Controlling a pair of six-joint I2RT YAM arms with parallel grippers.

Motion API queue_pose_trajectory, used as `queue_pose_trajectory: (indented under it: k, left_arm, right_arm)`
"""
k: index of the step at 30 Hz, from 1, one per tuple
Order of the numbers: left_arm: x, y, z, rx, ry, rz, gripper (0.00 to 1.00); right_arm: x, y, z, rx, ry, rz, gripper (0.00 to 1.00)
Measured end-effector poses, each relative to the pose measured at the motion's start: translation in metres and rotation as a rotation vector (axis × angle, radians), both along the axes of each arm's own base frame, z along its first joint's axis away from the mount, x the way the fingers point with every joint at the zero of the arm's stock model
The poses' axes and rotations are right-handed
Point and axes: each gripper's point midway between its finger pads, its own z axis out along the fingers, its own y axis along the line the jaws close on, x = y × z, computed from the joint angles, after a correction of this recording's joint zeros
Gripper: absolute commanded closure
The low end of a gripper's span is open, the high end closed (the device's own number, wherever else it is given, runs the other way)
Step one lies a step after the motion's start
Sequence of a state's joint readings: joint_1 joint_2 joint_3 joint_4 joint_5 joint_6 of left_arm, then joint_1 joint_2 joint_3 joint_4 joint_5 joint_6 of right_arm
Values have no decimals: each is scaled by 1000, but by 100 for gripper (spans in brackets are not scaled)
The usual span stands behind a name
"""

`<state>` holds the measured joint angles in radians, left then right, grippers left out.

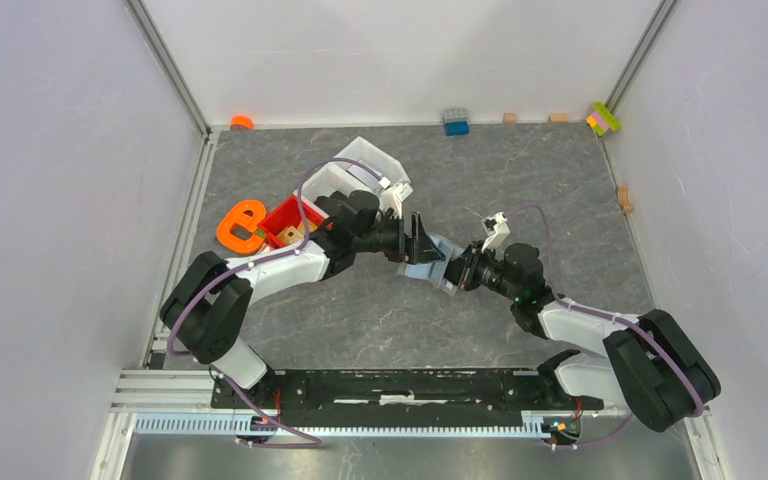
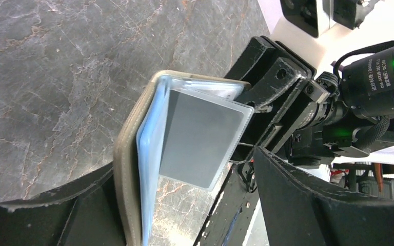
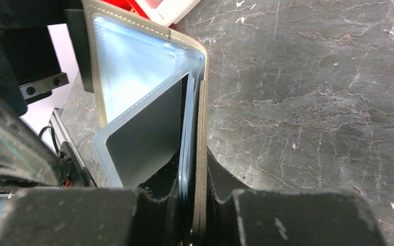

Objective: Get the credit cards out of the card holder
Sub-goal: Remove the credit card from the card holder.

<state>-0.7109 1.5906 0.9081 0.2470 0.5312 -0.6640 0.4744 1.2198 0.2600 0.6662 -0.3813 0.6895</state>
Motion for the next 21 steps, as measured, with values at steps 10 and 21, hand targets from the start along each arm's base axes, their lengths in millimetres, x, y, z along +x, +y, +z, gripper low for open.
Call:
queue_pose_trajectory:
  k: [10, 21]
  left_arm:
    - [-10, -9, -4, 94, -53, -34, 19]
    - [-11, -15, -16, 249, -120, -27, 45]
  right_arm:
    - [5, -4, -5, -36, 24, -30, 92]
    - [5, -7, -11, -57, 46, -44, 92]
